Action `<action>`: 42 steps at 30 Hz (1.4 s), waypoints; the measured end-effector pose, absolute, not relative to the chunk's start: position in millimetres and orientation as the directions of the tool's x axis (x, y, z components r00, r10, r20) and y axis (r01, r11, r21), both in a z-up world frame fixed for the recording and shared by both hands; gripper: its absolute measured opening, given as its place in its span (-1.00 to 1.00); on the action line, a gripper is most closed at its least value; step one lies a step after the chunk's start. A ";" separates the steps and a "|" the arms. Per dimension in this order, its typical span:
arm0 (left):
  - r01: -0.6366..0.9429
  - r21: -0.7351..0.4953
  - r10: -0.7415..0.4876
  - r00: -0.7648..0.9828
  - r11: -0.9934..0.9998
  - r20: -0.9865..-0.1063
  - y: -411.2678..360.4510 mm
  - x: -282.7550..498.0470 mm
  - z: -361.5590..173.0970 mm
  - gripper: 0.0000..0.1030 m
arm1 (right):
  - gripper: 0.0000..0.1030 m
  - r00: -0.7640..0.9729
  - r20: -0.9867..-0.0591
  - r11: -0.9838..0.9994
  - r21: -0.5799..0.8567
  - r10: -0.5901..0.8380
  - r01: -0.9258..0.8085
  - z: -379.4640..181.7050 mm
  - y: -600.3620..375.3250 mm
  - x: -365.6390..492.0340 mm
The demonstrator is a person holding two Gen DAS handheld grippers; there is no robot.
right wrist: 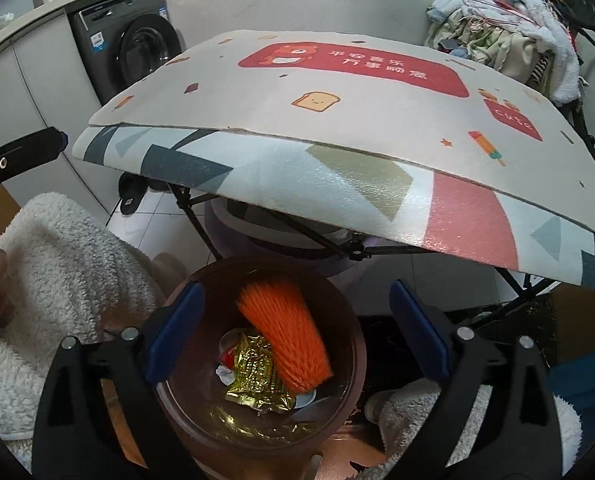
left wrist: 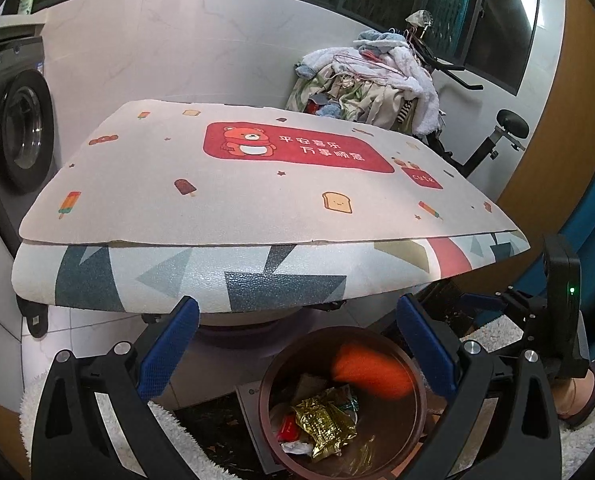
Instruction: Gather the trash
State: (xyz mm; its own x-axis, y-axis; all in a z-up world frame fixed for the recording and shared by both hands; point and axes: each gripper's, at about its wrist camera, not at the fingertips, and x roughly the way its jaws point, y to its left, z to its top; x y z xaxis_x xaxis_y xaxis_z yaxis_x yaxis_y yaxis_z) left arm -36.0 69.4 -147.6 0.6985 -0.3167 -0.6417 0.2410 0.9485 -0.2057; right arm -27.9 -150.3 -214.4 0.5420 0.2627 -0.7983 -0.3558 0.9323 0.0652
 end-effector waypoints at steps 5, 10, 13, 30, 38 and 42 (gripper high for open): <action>0.245 -0.197 -0.314 0.697 0.949 -0.645 67.4 -35.8 -147.9 0.87 | 0.86 0.540 -0.802 0.935 0.063 0.255 -0.349 -215.4 -151.2 -26.5; 0.247 -0.194 -0.313 0.696 0.949 -0.646 66.4 -35.5 -148.1 0.87 | 0.88 0.540 -0.803 0.936 0.063 0.254 -0.347 -215.4 -151.7 -26.3; 0.247 -0.194 -0.313 0.696 0.949 -0.646 66.3 -35.5 -148.1 0.87 | 0.88 0.539 -0.803 0.937 0.067 0.255 -0.343 -215.5 -153.1 -25.7; 0.241 -0.052 -0.224 0.771 0.969 -0.596 56.4 -21.4 -95.9 0.88 | 0.89 0.666 -0.718 0.969 0.046 0.201 -0.243 -140.4 -176.5 -7.6; 0.259 -0.027 -0.236 0.824 0.966 -0.515 44.4 -13.3 -27.1 0.88 | 0.89 0.772 -0.617 0.981 0.002 0.156 -0.196 -54.4 -191.2 -2.7; 0.270 -0.024 -0.249 0.841 0.962 -0.480 42.4 -15.7 -5.7 0.89 | 0.89 0.794 -0.591 0.983 -0.009 0.145 -0.185 -31.4 -195.5 -5.8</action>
